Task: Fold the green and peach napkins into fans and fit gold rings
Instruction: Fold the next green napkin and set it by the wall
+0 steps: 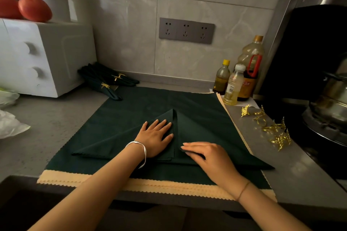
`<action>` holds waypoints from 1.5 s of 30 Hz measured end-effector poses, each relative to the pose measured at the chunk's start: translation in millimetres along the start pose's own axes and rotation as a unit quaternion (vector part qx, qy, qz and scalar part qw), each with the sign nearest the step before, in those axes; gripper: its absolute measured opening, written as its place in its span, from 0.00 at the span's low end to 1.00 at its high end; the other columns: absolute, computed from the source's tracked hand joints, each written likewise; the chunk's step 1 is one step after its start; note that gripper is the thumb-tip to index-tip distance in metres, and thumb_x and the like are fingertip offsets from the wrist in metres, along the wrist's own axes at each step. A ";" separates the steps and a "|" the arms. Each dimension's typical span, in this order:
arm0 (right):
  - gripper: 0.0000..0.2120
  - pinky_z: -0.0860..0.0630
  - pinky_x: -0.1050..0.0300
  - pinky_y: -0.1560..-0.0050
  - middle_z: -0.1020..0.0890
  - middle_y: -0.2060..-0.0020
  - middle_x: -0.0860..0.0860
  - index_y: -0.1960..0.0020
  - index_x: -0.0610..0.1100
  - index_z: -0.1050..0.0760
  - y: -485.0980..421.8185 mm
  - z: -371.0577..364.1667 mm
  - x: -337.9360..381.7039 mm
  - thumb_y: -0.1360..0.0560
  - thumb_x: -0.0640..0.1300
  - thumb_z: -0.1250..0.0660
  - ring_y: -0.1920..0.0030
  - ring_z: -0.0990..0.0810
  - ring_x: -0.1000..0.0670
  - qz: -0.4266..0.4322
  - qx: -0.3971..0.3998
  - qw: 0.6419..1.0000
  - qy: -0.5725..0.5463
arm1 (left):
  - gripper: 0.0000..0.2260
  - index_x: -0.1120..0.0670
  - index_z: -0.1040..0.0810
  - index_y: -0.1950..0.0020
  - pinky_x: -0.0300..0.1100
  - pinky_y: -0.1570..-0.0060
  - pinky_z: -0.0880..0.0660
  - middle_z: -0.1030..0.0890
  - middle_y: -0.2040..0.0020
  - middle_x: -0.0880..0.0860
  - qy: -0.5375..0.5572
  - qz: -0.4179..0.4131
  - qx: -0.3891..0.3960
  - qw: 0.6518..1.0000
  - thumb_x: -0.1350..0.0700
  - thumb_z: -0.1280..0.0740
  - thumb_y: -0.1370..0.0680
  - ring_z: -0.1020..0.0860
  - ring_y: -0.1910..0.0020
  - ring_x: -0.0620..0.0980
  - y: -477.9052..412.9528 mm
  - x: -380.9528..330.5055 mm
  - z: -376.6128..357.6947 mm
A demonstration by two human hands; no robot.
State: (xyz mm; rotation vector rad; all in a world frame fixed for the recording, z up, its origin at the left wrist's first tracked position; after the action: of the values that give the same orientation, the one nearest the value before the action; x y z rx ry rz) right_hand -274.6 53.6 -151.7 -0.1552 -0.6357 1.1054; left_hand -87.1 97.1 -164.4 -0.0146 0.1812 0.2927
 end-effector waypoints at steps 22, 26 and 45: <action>0.19 0.43 0.62 0.29 0.35 0.28 0.54 0.27 0.47 0.36 -65.2 0.4 -12.2 0.17 0.45 0.50 0.28 0.39 0.57 -0.098 0.056 0.993 0.032 | 0.27 0.42 0.56 0.23 0.50 0.26 0.62 0.55 0.22 0.46 -0.017 -0.051 0.027 0.998 0.37 0.54 0.20 0.58 0.23 0.48 3.3 -12.7 -0.6; 0.22 0.52 0.56 0.26 0.47 0.24 0.52 0.23 0.45 0.47 -99.5 -24.1 -31.9 0.17 0.45 0.54 0.24 0.50 0.53 -0.123 0.164 0.972 0.115 | 0.28 0.43 0.56 0.22 0.50 0.26 0.62 0.56 0.22 0.46 -0.019 -0.045 0.031 0.998 0.36 0.54 0.20 0.59 0.23 0.48 2.5 -12.6 -0.7; 0.41 0.65 0.61 0.28 0.66 0.28 0.59 0.27 0.54 0.69 59.4 56.4 -81.3 0.35 0.73 0.75 0.29 0.67 0.61 -0.223 0.190 0.940 0.177 | 0.27 0.43 0.57 0.23 0.49 0.26 0.61 0.56 0.22 0.46 -0.015 -0.049 0.036 0.998 0.37 0.54 0.20 0.58 0.23 0.48 3.2 -13.6 0.6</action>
State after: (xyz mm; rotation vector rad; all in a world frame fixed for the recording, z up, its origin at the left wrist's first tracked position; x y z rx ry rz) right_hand -375.9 -0.6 -163.3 0.1205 -0.1129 0.7134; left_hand -100.7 96.2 -161.3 0.0522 0.1603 0.1888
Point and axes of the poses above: each hand's wrist, its own y-axis away from the middle knuckle, its own z-axis out of the back of the hand, x = y × z, the point moved 3 cm from there along -y, towards the middle knuckle
